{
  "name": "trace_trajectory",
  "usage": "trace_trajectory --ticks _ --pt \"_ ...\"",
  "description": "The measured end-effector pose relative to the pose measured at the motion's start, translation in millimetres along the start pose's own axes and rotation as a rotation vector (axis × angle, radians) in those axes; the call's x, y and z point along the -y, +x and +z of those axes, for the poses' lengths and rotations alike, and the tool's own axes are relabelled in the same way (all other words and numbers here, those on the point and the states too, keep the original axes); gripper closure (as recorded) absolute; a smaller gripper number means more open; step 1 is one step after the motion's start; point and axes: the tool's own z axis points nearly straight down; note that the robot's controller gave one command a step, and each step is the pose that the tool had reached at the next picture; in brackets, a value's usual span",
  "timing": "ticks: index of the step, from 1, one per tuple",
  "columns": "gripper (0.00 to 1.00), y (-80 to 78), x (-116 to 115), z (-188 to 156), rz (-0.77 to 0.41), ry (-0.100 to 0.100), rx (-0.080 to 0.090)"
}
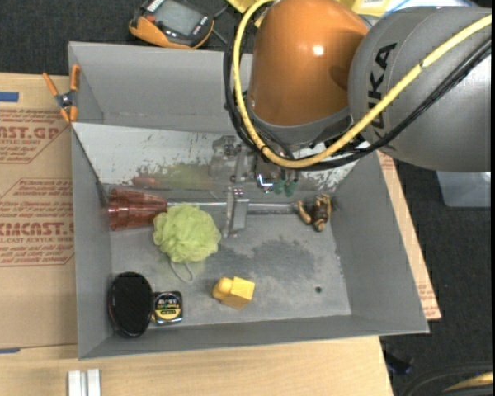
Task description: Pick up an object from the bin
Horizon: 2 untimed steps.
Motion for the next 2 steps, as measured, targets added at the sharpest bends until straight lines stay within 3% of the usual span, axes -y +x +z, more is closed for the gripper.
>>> trace_trajectory --ticks 1,2 --pt "0.00 -3.9 -8.9 27.0 -0.026 -0.002 0.010" --pt "0.00 16.8 26.0 92.6 -0.095 -0.001 0.013"
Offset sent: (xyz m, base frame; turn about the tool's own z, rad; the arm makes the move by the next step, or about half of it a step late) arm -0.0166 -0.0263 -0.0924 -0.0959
